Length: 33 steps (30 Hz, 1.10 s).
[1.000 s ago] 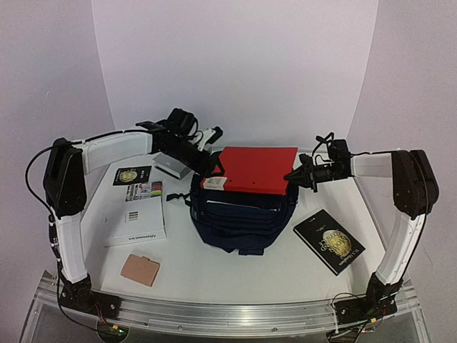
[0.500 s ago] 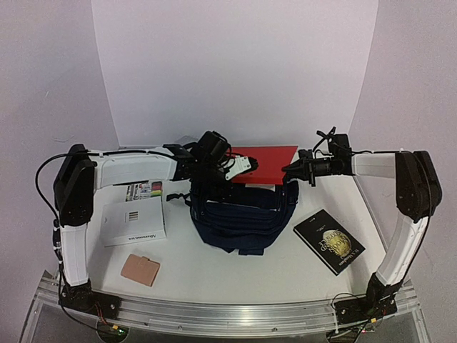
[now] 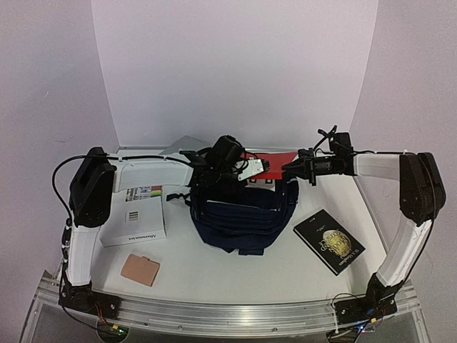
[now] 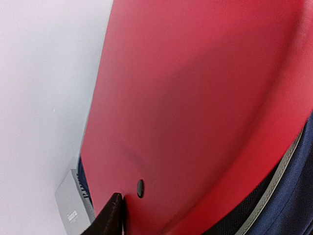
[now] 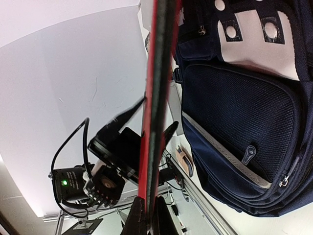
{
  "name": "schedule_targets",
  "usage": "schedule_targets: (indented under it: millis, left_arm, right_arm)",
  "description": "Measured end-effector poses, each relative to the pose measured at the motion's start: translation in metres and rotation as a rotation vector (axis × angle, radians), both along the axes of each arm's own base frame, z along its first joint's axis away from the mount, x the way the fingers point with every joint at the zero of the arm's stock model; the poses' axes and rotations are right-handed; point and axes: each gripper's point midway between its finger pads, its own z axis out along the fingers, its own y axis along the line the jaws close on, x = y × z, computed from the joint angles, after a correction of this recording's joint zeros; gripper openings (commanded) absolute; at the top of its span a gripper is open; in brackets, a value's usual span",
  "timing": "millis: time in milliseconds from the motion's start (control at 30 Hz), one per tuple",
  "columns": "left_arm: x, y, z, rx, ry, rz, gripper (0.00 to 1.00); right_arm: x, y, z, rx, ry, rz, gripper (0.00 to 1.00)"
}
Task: Pack the student bag
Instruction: Pick up the files from the center of the board.
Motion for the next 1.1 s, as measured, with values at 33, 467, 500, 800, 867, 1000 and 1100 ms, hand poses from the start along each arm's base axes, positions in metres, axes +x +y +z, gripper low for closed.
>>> schedule_targets:
  millis: [33, 467, 500, 800, 867, 1000, 1100]
  left_arm:
    - [0.000, 0.000, 0.001, 0.013, -0.010, -0.003, 0.20]
    - [-0.010, 0.005, 0.093, -0.193, 0.172, 0.023, 0.11]
    - [-0.012, 0.008, 0.103, -0.230, 0.214, 0.020, 0.11]
    - [-0.012, 0.034, 0.140, -0.500, 0.530, 0.078, 0.07]
    - [-0.009, 0.041, 0.143, -0.558, 0.573, 0.107, 0.07]
    - [-0.013, 0.047, 0.151, -0.633, 0.649, 0.130, 0.08]
    - [-0.019, 0.044, 0.154, -0.654, 0.688, 0.110, 0.07]
  right_arm:
    - [0.001, 0.000, 0.001, 0.002, 0.005, -0.004, 0.22]
    - [0.046, -0.069, 0.122, -0.060, -0.655, -0.078, 0.98]
    - [0.051, -0.082, 0.136, -0.080, -0.735, -0.094, 0.98]
    - [0.052, -0.107, 0.173, -0.186, -1.084, -0.078, 0.98]
    - [0.048, -0.097, 0.167, -0.183, -1.094, -0.049, 0.98]
    - [0.038, -0.071, 0.156, -0.169, -1.104, 0.019, 0.98]
    - [0.030, -0.056, 0.152, -0.165, -1.127, 0.065, 0.98]
